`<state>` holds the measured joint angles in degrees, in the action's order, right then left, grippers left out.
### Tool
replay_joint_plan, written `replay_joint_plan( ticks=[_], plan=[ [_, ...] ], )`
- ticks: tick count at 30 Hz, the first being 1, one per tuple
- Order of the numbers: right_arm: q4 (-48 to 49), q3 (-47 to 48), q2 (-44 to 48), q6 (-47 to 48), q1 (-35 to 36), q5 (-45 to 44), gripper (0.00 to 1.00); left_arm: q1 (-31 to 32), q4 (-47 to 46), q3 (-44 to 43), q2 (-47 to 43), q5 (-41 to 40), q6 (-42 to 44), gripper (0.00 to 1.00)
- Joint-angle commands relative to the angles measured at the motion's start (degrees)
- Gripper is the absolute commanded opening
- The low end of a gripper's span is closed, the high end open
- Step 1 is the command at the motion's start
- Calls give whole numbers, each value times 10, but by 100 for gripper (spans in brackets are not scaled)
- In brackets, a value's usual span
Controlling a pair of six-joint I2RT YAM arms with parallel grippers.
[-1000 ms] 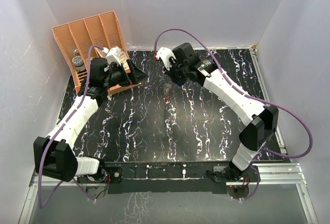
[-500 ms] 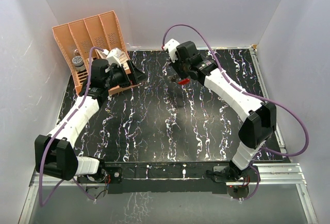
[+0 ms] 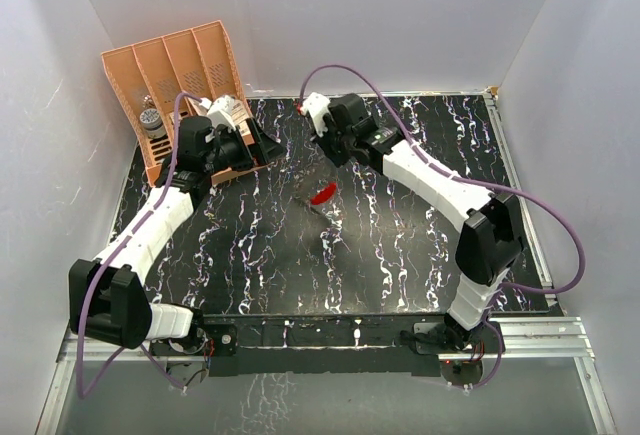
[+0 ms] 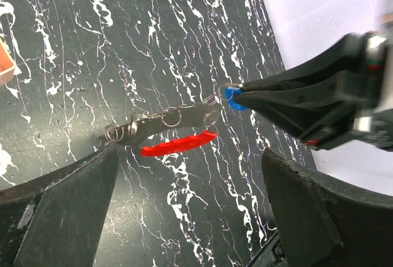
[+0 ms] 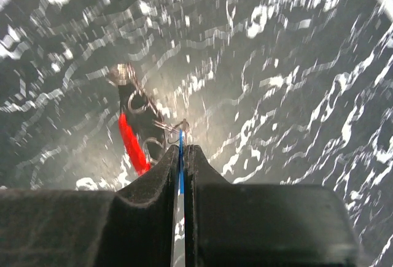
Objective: Put the keys on the keyring
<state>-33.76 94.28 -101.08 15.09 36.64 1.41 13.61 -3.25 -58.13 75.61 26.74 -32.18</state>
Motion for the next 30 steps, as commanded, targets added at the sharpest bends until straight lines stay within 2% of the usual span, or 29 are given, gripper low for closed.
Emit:
replay_joint_plan(
  ticks=[1,5,11,15,21,28,30],
  plan=[
    [51,-80,41,-2,-20,-24,0,-3,-12,8,-3,2,0,98],
    [61,-141,57,-4,-47,-50,0,-3,-14,10,1,3,-1,98],
    [69,-181,61,5,-55,-131,0,-3,-22,14,4,6,-4,99],
    [62,-180,47,11,-61,-164,0,-3,-24,18,4,9,-5,98],
    [56,-175,35,10,-76,-162,0,-3,-23,22,4,10,-3,99],
    [6,-151,17,-7,-95,-186,0,-3,-23,22,8,9,-3,99],
    [-9,-149,17,-14,-102,-195,5,-3,-21,20,9,9,-2,99]
  ],
)
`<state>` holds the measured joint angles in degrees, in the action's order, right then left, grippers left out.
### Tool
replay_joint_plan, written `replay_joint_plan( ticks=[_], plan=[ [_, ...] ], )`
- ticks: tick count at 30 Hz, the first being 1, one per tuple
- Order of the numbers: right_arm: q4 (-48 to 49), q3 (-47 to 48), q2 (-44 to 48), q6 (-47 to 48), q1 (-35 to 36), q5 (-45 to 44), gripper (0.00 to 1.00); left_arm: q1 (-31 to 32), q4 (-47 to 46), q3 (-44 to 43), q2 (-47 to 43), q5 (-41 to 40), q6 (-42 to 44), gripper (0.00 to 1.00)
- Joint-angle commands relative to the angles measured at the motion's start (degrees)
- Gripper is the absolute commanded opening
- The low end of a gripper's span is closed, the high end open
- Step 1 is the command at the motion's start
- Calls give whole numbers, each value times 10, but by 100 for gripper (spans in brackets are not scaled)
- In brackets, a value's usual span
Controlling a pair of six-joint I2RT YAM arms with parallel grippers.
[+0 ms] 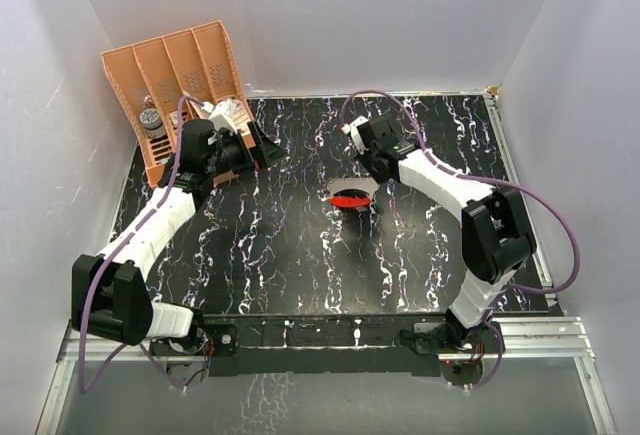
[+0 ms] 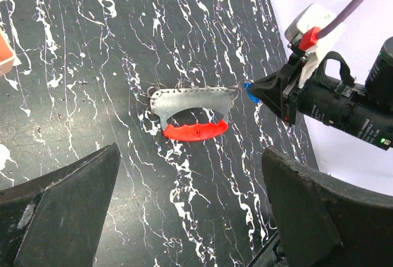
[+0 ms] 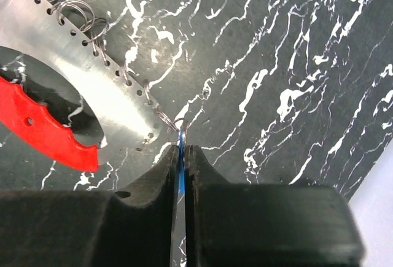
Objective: Put the keys on the keyring
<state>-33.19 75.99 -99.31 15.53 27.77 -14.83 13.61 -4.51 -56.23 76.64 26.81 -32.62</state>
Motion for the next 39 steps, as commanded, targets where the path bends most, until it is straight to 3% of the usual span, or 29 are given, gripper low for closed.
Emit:
replay_joint_plan(
  ticks=[1,4,10,11,12,13,20,22,25,30,35,39],
  plan=[
    [-20,35,-1,-24,-17,-39,15,-3,-7,0,-1,7,3,99],
    [-30,33,-1,-38,-27,-61,51,-3,2,-5,0,0,7,99],
    [-40,41,20,-76,-43,-116,76,-3,31,-23,7,-7,15,99],
    [-36,44,30,-82,-44,-123,82,-3,35,-26,7,-9,18,98],
    [-28,44,41,-86,-44,-124,95,-2,35,-27,6,-10,18,98],
    [-17,43,53,-89,-45,-117,98,-3,36,-27,4,-12,17,98],
    [124,-16,162,-158,-51,-3,98,-3,44,-32,-12,-42,13,98],
    [171,-39,193,-218,-52,2,98,-3,49,-36,-14,-51,13,98],
    [217,-68,228,-235,-54,28,98,-3,48,-38,-21,-53,14,98],
    [174,-66,220,-242,-55,-6,98,-3,47,-39,-28,-56,16,98],
    [225,-127,262,-282,-71,9,98,-2,44,-38,-31,-57,15,99],
    [137,-92,211,-297,-99,37,98,-3,43,-37,-34,-57,16,98]
  ],
)
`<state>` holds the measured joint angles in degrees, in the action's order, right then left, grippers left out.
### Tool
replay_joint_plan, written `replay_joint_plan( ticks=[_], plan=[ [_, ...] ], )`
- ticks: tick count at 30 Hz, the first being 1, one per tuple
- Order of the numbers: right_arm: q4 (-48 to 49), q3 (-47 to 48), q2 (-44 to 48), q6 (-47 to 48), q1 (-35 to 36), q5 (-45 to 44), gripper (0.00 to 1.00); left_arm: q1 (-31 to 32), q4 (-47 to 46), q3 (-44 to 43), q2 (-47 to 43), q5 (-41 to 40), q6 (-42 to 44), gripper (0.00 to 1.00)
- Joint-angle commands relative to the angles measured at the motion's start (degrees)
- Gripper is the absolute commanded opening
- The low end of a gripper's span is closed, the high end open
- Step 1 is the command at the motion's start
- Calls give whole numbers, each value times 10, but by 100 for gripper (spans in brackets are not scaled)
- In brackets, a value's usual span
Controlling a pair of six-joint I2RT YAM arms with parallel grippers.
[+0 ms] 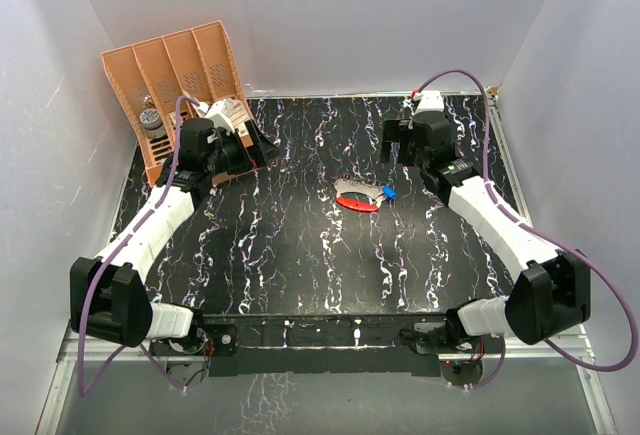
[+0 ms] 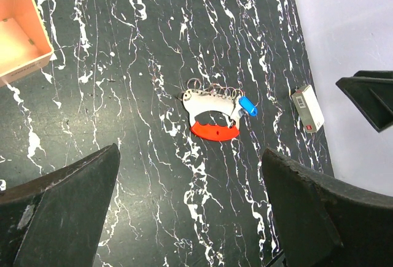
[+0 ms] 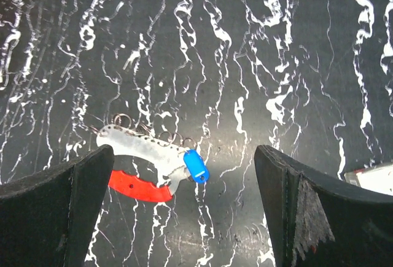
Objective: Put the keys on the keyring
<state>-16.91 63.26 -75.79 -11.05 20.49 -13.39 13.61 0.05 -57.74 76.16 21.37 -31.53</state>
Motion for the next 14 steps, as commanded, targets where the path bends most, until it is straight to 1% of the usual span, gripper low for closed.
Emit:
replay_joint_plan(
  ticks=[1,6,14],
  plan=[
    [-40,39,-36,-32,-32,30,98,-3,-4,-21,-30,-3,4,98],
    [-19,9,-33,-44,-48,70,98,-3,-9,-13,-30,0,1,98],
    [-10,2,-16,-45,-50,69,98,-3,-27,-1,-36,-2,2,98]
  ],
)
